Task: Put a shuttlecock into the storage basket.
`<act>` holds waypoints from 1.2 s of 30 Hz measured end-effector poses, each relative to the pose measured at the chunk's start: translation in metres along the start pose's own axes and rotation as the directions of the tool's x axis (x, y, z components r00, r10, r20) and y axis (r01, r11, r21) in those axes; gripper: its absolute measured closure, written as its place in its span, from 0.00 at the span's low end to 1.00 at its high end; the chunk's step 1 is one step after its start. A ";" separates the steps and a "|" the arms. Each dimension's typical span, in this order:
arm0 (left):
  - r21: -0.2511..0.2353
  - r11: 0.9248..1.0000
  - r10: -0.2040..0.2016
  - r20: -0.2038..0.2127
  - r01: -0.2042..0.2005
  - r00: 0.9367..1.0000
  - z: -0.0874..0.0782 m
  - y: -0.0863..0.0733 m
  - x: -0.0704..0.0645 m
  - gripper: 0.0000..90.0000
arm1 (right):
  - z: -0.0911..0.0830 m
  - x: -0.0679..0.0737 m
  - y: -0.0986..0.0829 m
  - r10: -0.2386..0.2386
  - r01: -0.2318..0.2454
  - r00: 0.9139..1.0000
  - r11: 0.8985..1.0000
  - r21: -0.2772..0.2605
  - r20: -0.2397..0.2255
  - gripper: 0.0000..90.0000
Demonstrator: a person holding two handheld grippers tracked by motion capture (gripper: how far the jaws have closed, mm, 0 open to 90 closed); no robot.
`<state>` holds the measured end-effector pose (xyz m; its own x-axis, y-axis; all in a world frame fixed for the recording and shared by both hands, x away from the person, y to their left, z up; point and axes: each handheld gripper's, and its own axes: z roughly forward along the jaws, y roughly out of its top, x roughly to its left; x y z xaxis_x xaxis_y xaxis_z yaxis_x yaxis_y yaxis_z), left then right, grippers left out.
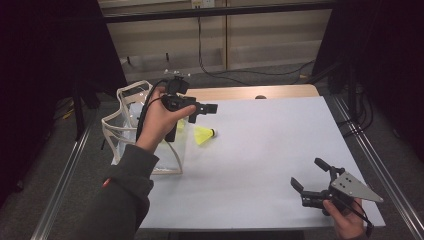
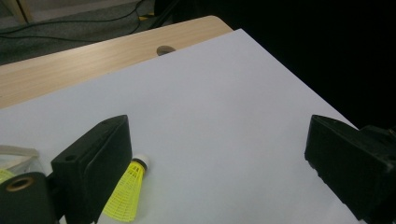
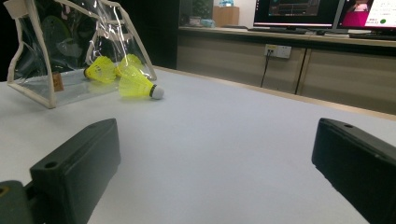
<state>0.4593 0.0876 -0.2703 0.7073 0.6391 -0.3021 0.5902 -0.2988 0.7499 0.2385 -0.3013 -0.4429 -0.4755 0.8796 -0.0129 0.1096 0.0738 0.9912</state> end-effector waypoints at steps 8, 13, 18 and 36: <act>-0.002 1.000 0.001 -0.015 -0.001 1.000 0.008 -0.003 0.001 0.05 | 0.000 0.000 0.000 0.002 -0.002 1.000 1.000 -0.001 -0.001 0.01; -0.003 1.000 -0.004 -0.020 0.004 1.000 0.013 -0.004 0.000 0.03 | 0.000 0.000 0.000 0.002 -0.002 1.000 1.000 -0.002 0.000 0.01; -0.004 1.000 -0.017 -0.029 0.017 0.999 0.020 -0.005 -0.001 0.01 | 0.001 0.001 0.000 0.000 0.000 1.000 1.000 -0.002 -0.001 0.01; 0.020 0.999 -0.030 -0.055 0.031 0.998 0.043 -0.013 0.004 0.02 | 0.001 0.000 0.000 -0.002 0.002 1.000 1.000 -0.003 -0.005 0.01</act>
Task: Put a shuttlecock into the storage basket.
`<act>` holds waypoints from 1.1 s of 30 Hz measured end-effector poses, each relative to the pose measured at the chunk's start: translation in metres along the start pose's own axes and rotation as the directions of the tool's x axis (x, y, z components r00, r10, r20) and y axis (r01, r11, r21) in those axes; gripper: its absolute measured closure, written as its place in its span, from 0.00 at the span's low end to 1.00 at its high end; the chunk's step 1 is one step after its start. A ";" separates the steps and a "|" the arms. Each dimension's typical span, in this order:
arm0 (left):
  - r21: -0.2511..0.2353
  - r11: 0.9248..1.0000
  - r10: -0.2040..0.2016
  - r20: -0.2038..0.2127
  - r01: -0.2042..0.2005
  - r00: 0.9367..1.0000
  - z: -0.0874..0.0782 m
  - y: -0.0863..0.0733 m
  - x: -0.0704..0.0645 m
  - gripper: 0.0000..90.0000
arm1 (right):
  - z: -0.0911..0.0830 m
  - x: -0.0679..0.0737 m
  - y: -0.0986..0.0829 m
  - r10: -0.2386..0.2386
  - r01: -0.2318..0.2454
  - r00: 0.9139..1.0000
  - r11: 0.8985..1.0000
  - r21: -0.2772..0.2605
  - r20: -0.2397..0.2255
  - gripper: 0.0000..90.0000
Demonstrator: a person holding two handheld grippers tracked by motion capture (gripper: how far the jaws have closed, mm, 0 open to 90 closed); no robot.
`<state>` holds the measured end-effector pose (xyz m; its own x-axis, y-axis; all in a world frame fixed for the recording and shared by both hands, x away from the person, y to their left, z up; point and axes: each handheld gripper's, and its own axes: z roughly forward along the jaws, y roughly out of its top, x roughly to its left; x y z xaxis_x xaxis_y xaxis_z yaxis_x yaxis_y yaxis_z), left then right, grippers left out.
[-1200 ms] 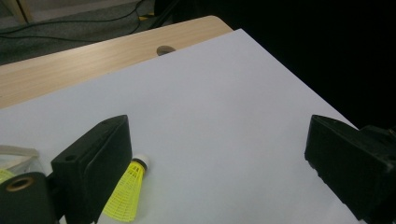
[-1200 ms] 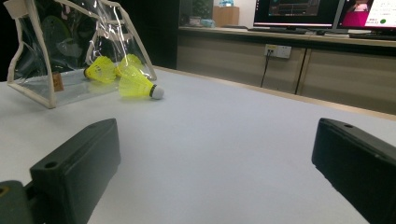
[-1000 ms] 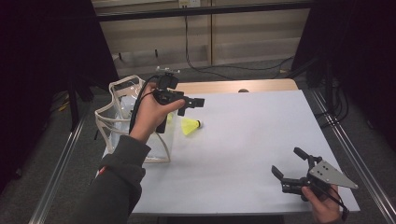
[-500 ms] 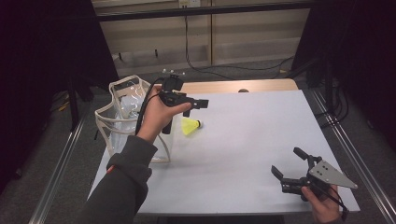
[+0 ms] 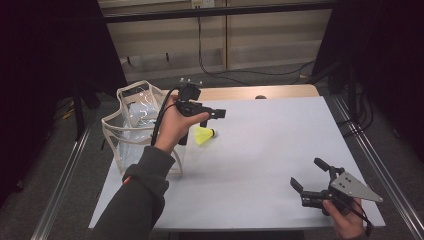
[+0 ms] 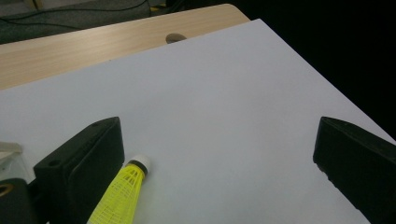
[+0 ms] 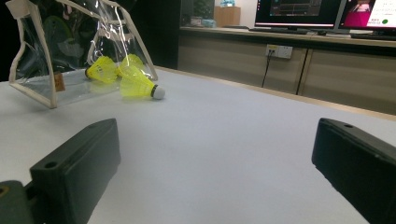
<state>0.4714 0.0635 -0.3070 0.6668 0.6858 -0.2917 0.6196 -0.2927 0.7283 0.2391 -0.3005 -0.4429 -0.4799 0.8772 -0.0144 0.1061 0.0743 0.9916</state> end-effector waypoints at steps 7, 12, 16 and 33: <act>0.017 1.000 -0.003 -0.009 0.003 1.000 0.008 -0.004 0.001 0.02 | 0.000 0.000 0.000 0.001 -0.001 1.000 1.000 0.000 0.000 0.01; 0.020 1.000 -0.011 -0.014 0.011 1.000 0.013 -0.007 0.003 0.01 | 0.000 0.000 0.000 -0.001 0.001 1.000 1.000 -0.004 0.000 0.01; 0.026 1.000 -0.015 -0.022 0.016 1.000 0.015 -0.009 0.006 0.01 | 0.000 0.000 0.000 -0.003 0.003 1.000 1.000 -0.003 -0.001 0.01; 0.046 0.999 -0.016 -0.049 0.018 0.999 0.028 -0.018 0.010 0.02 | 0.000 0.000 0.000 -0.001 0.001 1.000 1.000 0.000 -0.002 0.01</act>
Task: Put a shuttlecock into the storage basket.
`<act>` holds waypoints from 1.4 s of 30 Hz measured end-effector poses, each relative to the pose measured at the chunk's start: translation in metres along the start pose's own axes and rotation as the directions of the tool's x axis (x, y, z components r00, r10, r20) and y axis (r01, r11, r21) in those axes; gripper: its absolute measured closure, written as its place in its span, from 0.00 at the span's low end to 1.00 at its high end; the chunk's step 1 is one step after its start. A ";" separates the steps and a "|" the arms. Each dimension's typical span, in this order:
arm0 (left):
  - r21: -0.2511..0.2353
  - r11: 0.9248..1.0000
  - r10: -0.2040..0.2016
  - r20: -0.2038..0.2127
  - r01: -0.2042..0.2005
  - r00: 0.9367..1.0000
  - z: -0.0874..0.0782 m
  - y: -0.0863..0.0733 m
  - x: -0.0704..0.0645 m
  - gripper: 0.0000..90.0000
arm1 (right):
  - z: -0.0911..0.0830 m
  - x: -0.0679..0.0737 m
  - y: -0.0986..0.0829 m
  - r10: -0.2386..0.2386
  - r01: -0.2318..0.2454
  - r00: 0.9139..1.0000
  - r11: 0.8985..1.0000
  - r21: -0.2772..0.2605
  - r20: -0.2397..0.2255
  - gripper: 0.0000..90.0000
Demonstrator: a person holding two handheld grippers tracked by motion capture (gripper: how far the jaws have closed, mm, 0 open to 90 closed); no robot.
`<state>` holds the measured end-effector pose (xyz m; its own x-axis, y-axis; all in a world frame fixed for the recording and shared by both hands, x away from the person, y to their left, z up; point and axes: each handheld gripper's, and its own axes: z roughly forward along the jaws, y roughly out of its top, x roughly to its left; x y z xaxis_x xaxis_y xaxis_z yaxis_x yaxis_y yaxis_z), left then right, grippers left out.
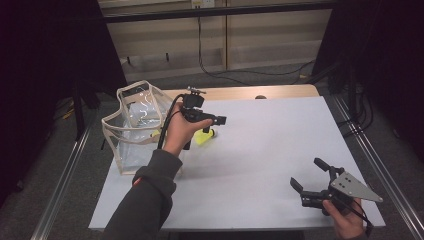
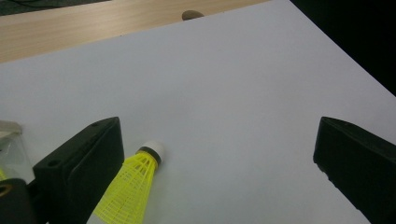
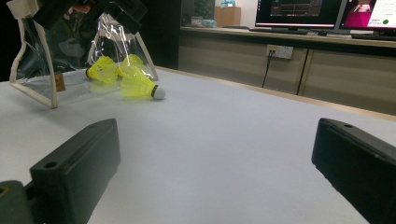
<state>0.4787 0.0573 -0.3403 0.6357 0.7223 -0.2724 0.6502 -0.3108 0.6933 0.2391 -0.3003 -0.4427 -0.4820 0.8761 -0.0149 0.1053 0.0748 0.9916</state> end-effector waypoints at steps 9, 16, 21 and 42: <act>0.008 1.000 0.008 -0.012 -0.008 1.000 0.005 -0.001 0.002 0.02 | 0.000 0.000 0.000 -0.001 0.001 1.000 1.000 -0.001 0.000 0.01; 0.017 1.000 0.018 -0.022 -0.018 1.000 0.009 -0.003 0.004 0.03 | 0.000 0.000 0.000 0.000 0.000 1.000 1.000 0.001 -0.002 0.01; 0.020 1.000 0.020 -0.029 -0.020 0.999 0.013 -0.005 0.005 0.03 | 0.000 0.000 0.000 0.000 0.000 1.000 1.000 0.001 -0.003 0.01; 0.036 0.999 0.019 -0.068 -0.017 0.998 0.027 -0.014 0.016 0.04 | 0.000 0.000 0.000 0.000 0.000 1.000 1.000 0.002 -0.005 0.01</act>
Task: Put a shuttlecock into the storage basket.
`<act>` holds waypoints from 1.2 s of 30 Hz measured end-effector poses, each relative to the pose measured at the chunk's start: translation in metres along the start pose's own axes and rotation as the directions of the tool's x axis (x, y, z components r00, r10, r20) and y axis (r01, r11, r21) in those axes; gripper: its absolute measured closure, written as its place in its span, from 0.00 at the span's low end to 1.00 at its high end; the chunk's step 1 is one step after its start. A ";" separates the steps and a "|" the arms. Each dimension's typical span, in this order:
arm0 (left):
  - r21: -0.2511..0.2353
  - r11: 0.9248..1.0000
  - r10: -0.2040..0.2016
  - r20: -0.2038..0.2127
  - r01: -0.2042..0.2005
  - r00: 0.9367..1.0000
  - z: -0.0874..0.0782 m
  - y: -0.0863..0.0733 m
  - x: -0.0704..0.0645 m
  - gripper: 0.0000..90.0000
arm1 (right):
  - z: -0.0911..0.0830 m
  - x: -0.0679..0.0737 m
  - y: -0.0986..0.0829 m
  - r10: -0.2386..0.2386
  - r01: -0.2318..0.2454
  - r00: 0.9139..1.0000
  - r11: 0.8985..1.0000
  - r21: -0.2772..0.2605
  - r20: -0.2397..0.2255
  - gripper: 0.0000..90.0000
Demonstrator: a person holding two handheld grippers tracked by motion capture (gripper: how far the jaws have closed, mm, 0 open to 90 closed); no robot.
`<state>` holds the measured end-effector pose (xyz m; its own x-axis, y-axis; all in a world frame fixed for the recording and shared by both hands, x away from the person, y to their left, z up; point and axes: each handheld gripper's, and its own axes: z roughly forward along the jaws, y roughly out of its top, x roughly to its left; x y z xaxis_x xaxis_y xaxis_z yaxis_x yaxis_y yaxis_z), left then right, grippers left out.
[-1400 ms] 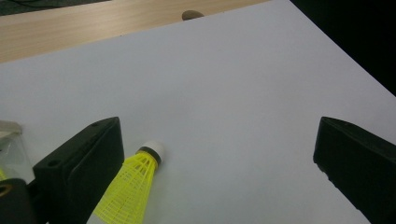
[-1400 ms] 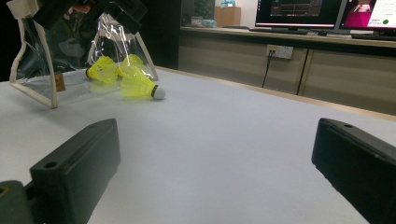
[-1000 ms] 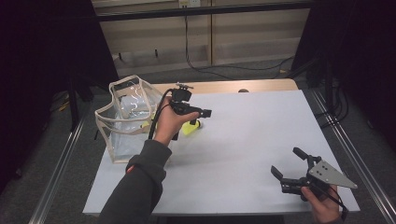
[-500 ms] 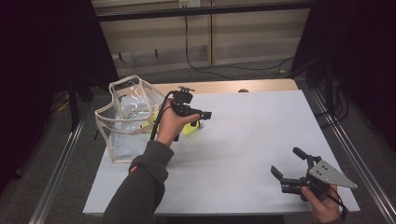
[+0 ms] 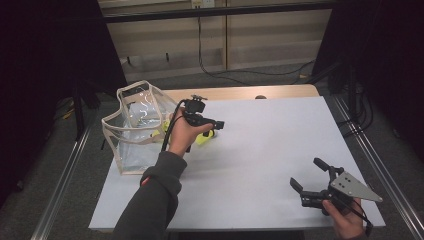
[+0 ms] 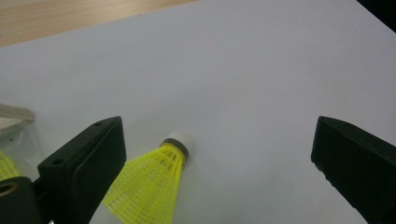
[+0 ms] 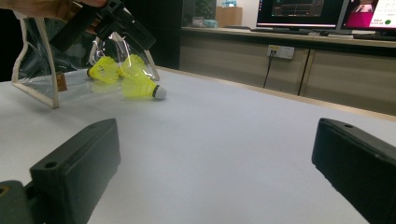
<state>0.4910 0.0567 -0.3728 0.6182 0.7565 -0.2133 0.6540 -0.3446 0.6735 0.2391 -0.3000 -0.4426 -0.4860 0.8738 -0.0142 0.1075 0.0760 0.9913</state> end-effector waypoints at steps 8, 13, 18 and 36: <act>0.013 1.000 0.001 -0.011 -0.001 1.000 0.006 -0.002 0.002 0.04 | 0.000 0.000 0.000 0.002 -0.002 1.000 1.000 -0.001 0.000 0.01; 0.024 1.000 0.005 -0.022 -0.004 1.000 0.008 -0.004 0.005 0.05 | 0.000 0.000 0.000 0.003 -0.003 1.000 1.000 -0.001 0.000 0.01; 0.031 0.999 0.007 -0.026 -0.006 1.000 0.012 -0.005 0.007 0.05 | 0.000 0.000 0.000 0.001 -0.001 1.000 1.000 -0.001 0.000 0.01; 0.036 0.999 0.024 -0.031 -0.023 0.999 0.022 -0.005 0.011 0.07 | 0.000 0.000 0.000 0.001 -0.001 1.000 1.000 0.000 -0.001 0.01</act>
<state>0.5043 0.0549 -0.3938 0.6198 0.7649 -0.1753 0.6551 -0.3813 0.6522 0.2392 -0.2994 -0.4425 -0.4871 0.8733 -0.0131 0.1078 0.0750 0.9913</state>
